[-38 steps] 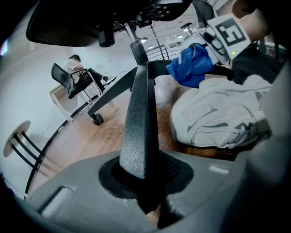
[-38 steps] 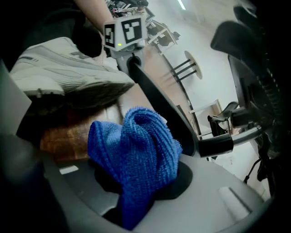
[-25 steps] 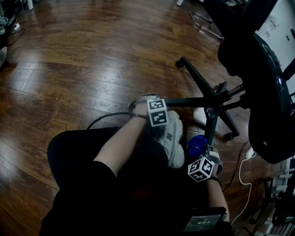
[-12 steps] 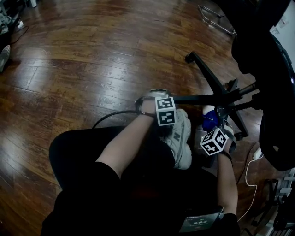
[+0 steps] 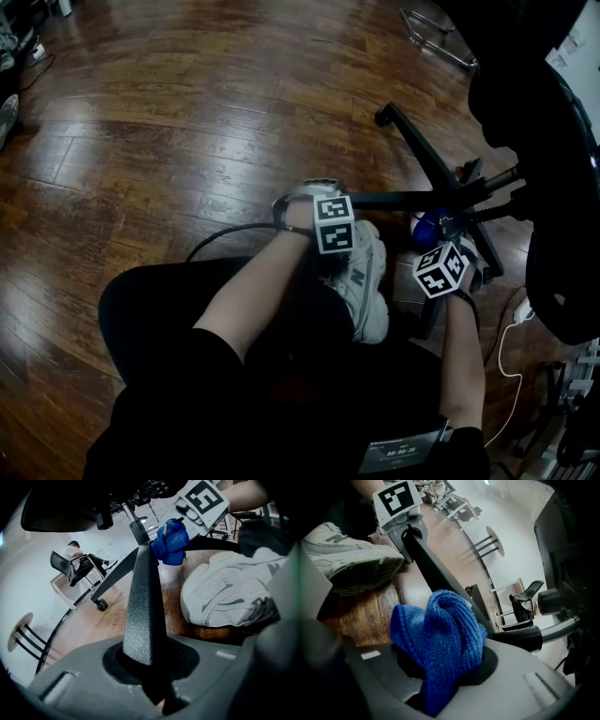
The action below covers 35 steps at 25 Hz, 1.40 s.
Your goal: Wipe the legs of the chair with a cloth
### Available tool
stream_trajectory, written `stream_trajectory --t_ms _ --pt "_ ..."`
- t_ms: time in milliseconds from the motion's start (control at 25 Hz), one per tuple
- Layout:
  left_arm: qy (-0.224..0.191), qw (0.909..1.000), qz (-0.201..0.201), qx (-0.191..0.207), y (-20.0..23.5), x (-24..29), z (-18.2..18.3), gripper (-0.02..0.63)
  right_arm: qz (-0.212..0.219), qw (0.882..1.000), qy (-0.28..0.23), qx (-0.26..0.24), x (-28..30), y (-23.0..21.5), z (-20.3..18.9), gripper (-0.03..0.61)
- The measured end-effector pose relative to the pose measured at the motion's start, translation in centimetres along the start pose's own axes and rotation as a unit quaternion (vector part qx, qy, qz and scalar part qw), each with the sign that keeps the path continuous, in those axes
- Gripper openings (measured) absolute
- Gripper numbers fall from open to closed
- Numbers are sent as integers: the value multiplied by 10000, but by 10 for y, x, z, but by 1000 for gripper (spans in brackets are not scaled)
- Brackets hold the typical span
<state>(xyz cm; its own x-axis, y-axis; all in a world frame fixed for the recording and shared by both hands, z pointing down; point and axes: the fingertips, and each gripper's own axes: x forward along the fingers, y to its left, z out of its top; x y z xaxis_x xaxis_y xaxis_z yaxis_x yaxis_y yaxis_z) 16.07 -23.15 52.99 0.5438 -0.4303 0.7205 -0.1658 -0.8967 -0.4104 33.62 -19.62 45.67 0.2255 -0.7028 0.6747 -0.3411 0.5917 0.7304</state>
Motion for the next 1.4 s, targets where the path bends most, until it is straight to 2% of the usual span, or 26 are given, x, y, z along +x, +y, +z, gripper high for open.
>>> stream_trajectory --t_ms 280,440,560,640,920,1200,1400 --pt "-35 9999 -70 -74 -4 -3 0 77 373 9986 20 -367 -47 74 -24 104" --pt "-45 9998 -105 -184 -5 -3 0 77 804 9950 44 -591 -75 121 -39 104" --pt "-48 9994 -166 -293 -7 -4 1 77 1182 9908 170 -632 -90 144 -49 106" --pt "-56 9993 -188 -313 -7 -5 2 77 1253 9898 233 -642 -94 149 -53 107" --pt "-89 9993 -228 -272 -6 -6 1 77 1381 9896 193 -351 -86 135 -46 106" --pt "-83 9995 -230 -174 -6 -6 2 77 960 9951 116 -181 -52 82 -28 106" --pt "-10 9999 -160 -34 -2 -2 0 77 491 9987 14 -103 -23 37 -11 106"
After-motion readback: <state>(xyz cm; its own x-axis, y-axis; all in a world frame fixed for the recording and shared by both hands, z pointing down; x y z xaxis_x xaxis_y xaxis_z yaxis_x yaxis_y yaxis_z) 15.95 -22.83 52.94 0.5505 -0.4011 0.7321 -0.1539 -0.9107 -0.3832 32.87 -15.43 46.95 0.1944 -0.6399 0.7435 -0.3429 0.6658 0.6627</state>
